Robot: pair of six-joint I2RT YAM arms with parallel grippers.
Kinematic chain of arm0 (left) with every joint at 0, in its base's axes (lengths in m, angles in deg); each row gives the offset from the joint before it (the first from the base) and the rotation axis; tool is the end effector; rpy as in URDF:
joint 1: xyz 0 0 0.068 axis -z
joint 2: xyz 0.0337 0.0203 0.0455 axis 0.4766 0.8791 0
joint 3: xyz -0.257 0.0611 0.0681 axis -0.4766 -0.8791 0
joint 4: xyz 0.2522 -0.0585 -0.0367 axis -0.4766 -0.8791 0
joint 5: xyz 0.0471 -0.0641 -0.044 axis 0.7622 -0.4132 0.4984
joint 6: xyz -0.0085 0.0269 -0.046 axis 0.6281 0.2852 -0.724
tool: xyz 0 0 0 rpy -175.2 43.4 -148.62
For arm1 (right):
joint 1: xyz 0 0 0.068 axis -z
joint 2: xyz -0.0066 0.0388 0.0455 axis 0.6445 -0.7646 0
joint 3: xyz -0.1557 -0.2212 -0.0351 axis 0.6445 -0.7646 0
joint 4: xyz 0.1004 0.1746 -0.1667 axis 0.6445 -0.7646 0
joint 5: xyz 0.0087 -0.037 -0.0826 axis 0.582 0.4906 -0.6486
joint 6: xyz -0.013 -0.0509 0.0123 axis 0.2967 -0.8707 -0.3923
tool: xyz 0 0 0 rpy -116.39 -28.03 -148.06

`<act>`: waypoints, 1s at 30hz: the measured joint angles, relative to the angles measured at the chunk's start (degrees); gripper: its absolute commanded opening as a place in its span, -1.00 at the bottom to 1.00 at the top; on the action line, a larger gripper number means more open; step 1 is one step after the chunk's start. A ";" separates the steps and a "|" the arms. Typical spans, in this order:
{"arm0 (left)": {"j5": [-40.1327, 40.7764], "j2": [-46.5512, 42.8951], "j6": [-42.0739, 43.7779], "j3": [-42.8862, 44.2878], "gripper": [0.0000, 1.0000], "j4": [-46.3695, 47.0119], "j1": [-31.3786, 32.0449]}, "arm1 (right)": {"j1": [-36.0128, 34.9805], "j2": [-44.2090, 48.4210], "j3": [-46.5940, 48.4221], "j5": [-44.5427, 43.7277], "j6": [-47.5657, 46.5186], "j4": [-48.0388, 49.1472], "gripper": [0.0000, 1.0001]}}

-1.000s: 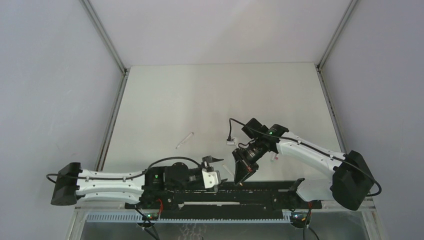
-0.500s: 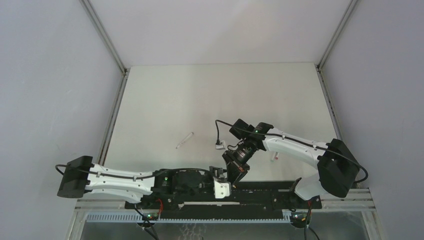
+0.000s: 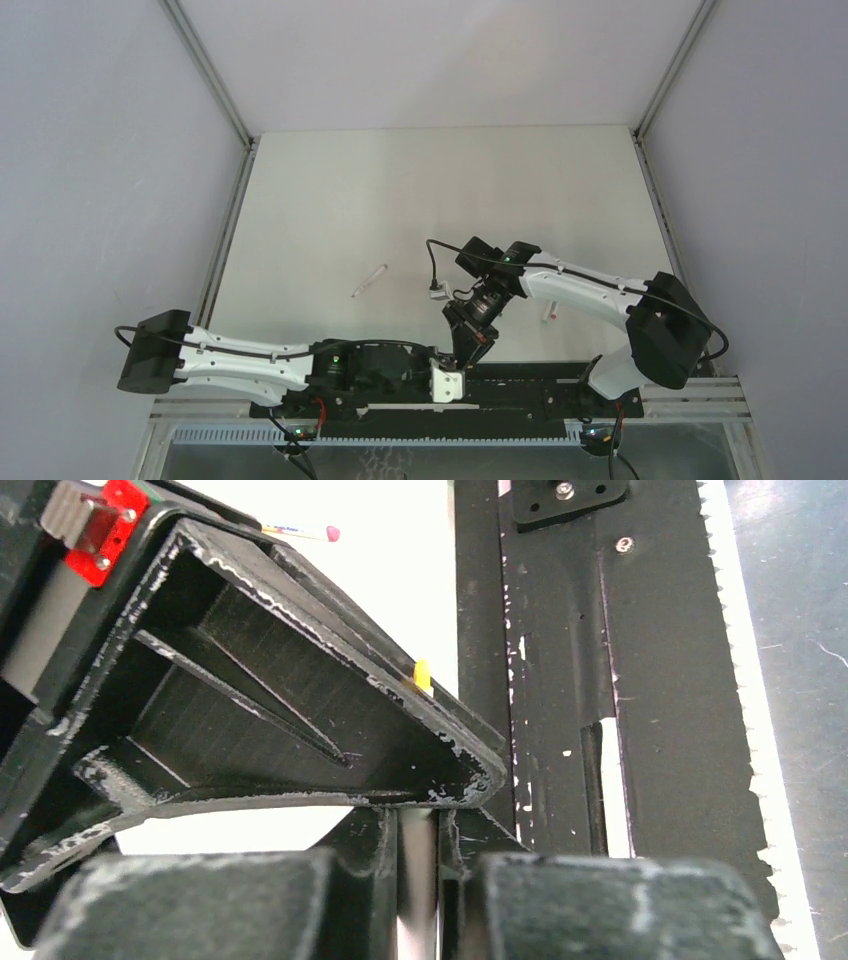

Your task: Insert the pens into the pen caps

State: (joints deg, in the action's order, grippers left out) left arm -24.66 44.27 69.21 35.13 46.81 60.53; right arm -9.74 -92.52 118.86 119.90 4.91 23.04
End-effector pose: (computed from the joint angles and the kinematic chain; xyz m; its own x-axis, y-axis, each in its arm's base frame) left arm 0.0094 -0.2263 0.2227 0.3377 0.4125 -0.8460 0.9262 0.0142 0.3767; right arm 0.1400 0.2144 0.2208 -0.7516 -0.6458 0.1345 -0.2265 0.4440 0.8669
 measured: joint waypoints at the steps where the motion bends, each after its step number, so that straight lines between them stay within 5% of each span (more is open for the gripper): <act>1: 0.17 0.00 -0.20 0.04 -1.00 -0.04 0.00 | 0.09 0.00 0.35 -0.28 -0.22 -0.44 -0.49; 4: 1.57 0.00 -1.36 0.04 -1.00 -0.02 -0.02 | 1.25 0.17 1.36 -1.16 -1.05 -0.81 -0.11; 9: 4.96 -1.44 -4.98 -0.07 -1.00 0.31 -0.81 | 7.76 4.96 2.45 -8.50 -1.86 -0.66 0.09; 15: 4.13 -7.72 -14.56 -2.08 -1.00 3.93 -11.61 | 20.85 14.62 1.20 -32.96 0.52 5.73 0.06; 21: 0.09 -10.95 -26.01 -2.99 -1.00 4.17 -27.04 | 24.13 13.14 -4.20 -56.87 4.68 13.49 -0.14; 30: -8.63 -14.36 -40.04 -2.99 -1.00 4.79 -41.90 | 28.85 -0.07 -4.37 -67.69 4.83 22.32 -0.21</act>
State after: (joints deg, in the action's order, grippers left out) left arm -33.29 29.91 29.17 32.13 51.60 18.63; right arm 19.11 -92.59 114.48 52.21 9.74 45.36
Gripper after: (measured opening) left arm 0.158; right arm 0.399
